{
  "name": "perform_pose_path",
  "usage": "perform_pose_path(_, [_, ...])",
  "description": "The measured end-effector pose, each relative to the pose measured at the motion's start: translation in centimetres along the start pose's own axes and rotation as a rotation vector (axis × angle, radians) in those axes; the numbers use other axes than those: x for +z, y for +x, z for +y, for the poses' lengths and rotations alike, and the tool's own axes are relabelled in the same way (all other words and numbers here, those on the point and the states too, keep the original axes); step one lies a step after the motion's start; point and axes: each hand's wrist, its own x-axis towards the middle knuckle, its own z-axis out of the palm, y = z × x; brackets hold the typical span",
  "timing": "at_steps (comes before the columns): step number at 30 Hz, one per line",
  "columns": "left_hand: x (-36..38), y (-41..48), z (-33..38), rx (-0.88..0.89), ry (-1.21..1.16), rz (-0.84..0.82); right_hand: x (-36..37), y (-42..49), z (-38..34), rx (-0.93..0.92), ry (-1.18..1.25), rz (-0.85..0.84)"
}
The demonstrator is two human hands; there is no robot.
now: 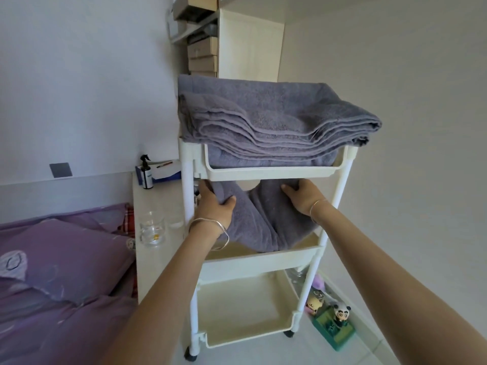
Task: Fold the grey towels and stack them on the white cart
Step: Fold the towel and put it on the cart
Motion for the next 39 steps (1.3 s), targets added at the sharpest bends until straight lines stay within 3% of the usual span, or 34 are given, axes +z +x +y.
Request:
perform_pose_path(6, [0.0, -0.7, 0.4, -0.009, 0.157, 0.021, 0.4, 0.4, 1.0, 0.051, -0.066, -0.113])
perform_pose_path(8, [0.2, -1.3, 0.2, 0.001, 0.359, 0.075, 0.8, 0.0, 1.3, 0.054, -0.152, -0.135])
perform_pose_path(10, [0.6, -1.9, -0.3, 0.117, 0.713, 0.136, 1.1, -1.1, 1.1, -0.073, -0.334, -0.026])
perform_pose_path(12, [1.2, -2.1, -1.0, 0.324, 0.899, 0.095, 1.5, -2.3, 0.9, -0.336, -0.421, 0.116])
perform_pose_path(15, [2.0, -2.1, -2.3, 0.414, 0.925, -0.178, 2.7, -3.9, 1.4, -0.491, -0.403, 0.01])
perform_pose_path(18, [1.9, -2.2, -4.3, 0.209, 0.961, -0.38, 3.5, -4.9, 3.1, -0.346, -0.549, -0.147])
perform_pose_path(22, [2.0, -2.1, -5.7, 0.109, 0.904, -0.378, 3.1, -5.2, 3.5, -0.254, -0.514, -0.159])
perform_pose_path(28, [2.0, -2.3, -5.2, 0.0, 0.948, -0.382, 3.0, -6.6, 2.2, -0.133, -0.51, -0.471])
perform_pose_path(32, [2.1, -2.3, -5.4, 0.005, 0.962, -0.368, 3.8, -6.2, 3.2, -0.206, -0.642, -0.471])
perform_pose_path(36, [2.2, -2.4, -5.4, 0.023, 0.97, -0.38, 4.8, -6.3, 2.8, -0.335, -0.608, -0.21])
perform_pose_path(39, [2.1, -2.4, -5.4, 0.011, 0.943, -0.38, 4.7, -5.6, 2.8, -0.26, -0.609, -0.282])
